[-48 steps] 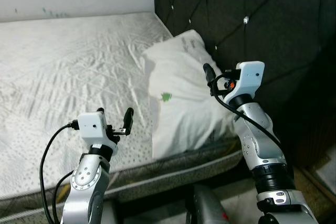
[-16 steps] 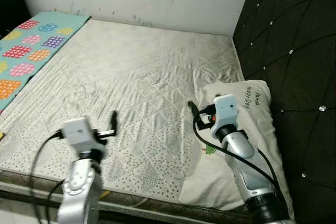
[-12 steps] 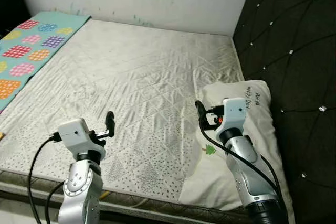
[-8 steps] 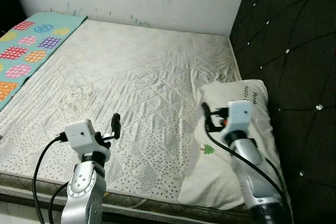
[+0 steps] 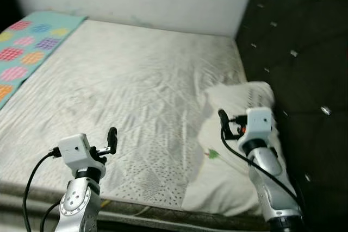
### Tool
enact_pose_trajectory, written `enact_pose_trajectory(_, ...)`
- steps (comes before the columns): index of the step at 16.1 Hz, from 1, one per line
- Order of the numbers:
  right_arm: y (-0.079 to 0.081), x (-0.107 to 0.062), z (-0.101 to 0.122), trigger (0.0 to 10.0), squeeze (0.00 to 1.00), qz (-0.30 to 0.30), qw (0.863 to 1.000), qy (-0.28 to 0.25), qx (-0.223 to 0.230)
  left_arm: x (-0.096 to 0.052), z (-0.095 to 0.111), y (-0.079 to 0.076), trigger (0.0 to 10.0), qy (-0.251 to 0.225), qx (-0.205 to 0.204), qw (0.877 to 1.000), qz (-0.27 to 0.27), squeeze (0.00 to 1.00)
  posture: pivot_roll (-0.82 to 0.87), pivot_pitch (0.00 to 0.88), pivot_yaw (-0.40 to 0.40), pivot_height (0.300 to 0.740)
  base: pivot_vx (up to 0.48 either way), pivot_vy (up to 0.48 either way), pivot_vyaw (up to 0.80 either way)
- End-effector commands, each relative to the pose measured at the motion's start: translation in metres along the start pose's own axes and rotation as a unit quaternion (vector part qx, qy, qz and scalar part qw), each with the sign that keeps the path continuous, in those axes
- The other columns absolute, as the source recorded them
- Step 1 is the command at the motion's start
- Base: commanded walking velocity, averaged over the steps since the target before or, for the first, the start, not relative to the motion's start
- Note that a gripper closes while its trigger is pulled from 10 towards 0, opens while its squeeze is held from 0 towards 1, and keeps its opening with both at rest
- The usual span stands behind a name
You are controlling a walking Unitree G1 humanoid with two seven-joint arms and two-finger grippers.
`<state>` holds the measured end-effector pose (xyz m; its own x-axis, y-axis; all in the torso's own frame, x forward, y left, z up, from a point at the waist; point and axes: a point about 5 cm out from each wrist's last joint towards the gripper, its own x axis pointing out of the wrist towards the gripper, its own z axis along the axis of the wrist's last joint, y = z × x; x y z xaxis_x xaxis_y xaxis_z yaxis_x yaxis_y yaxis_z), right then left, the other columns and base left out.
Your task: Clean up the room
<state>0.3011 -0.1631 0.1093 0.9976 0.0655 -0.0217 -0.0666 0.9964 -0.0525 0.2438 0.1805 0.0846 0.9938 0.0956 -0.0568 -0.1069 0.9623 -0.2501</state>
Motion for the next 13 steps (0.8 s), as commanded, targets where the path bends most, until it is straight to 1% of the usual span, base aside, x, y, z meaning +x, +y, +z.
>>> enact_pose_trajectory(1,-0.0038,0.0013,0.0028,10.0,0.00,-0.008,1.000,-0.002,-0.001,0.0033,0.0012,-0.0076,10.0,0.000,-0.004,1.000,-0.020,0.00,-0.11,0.000,-0.065,0.740,0.000,0.000,-0.80)
enact_pose_trajectory(3,-0.0017,0.0020,0.0036,10.0,0.00,-0.005,1.000,-0.004,0.003,0.0029,0.0012,-0.0088,10.0,0.001,-0.006,1.000,-0.028,0.00,-0.11,0.000,-0.065,0.740,0.000,0.000,-0.68)
enact_pose_trajectory(7,-0.0010,0.0021,0.0007,10.0,0.00,-0.006,1.000,0.002,0.002,0.0034,0.0012,-0.0070,10.0,0.001,-0.004,1.000,-0.030,0.00,-0.10,0.000,-0.063,0.740,0.000,0.000,0.00)
enact_pose_trajectory(13,-0.0005,0.0049,0.0017,10.0,0.00,-0.005,1.000,0.000,0.000,0.0053,0.0029,-0.0102,10.0,-0.002,-0.001,0.999,-0.038,0.00,-0.10,0.000,-0.061,0.740,0.000,0.000,0.00)
